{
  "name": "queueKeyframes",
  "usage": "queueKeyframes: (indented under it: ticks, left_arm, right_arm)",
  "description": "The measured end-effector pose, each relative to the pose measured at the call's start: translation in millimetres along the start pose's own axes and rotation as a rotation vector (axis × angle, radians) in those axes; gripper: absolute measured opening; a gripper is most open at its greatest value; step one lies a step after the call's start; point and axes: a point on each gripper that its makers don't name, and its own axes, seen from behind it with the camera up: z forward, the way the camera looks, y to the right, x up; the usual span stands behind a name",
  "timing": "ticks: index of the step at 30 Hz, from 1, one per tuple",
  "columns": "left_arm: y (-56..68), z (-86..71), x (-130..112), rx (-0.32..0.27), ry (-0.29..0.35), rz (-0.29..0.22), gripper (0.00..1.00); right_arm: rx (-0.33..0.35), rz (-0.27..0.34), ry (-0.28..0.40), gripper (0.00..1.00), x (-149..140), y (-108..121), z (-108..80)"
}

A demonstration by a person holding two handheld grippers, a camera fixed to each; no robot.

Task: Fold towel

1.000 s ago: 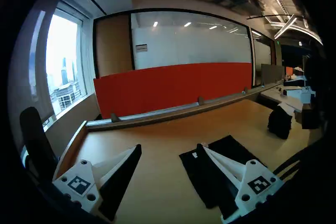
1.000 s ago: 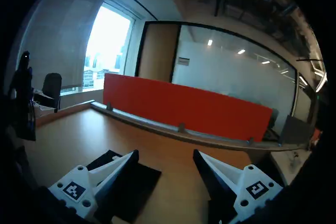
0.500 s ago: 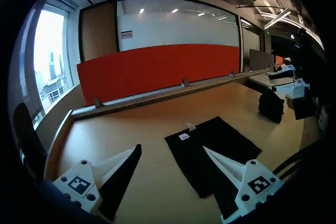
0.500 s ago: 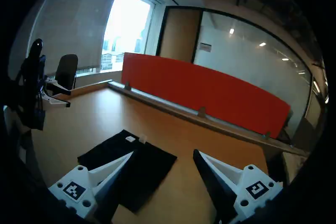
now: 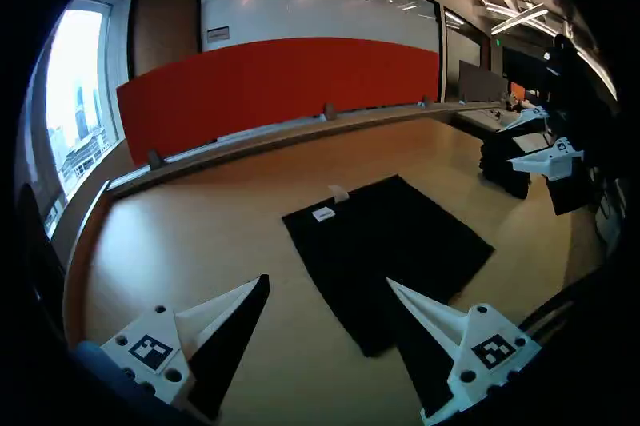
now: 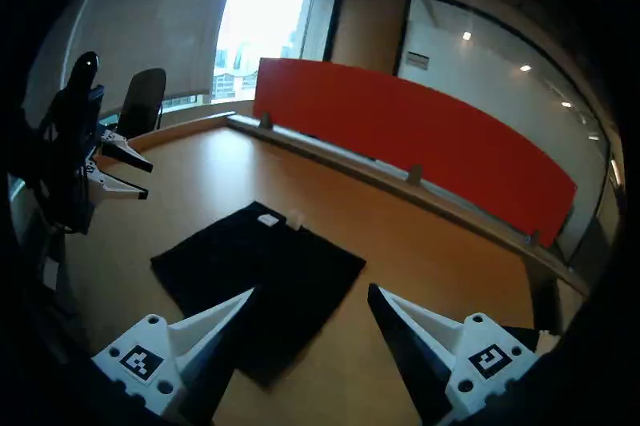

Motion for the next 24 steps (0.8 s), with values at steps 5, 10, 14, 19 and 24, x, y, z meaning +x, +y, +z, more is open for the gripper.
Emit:
queueKeyframes:
  ticks: [5, 10, 14, 19, 24]
  left_arm:
    - [12.9, 16.1, -24.3, -0.033, -0.054, 0.008, 0.97]
    - [24.3, 27.8, -47.5, -0.066, -0.108, 0.014, 0.97]
    - [32.5, 34.1, -63.7, -0.087, -0.146, 0.023, 0.97]
    - [41.2, 40.4, -82.0, -0.11, -0.195, 0.031, 0.97]
    - [49.7, 44.0, -94.6, -0.135, -0.232, 0.029, 0.97]
  right_arm:
    - [0.028, 0.005, -0.046, 1.0, -28.2, -10.4, 12.0]
    - [0.05, 0.011, -0.09, 1.0, -54.9, -18.5, 21.4]
    - [0.069, 0.013, -0.124, 1.0, -75.4, -25.6, 26.6]
    - [0.093, 0.011, -0.167, 1.0, -98.8, -34.5, 31.6]
    - [0.12, 0.013, -0.201, 0.99, -115.8, -43.2, 34.9]
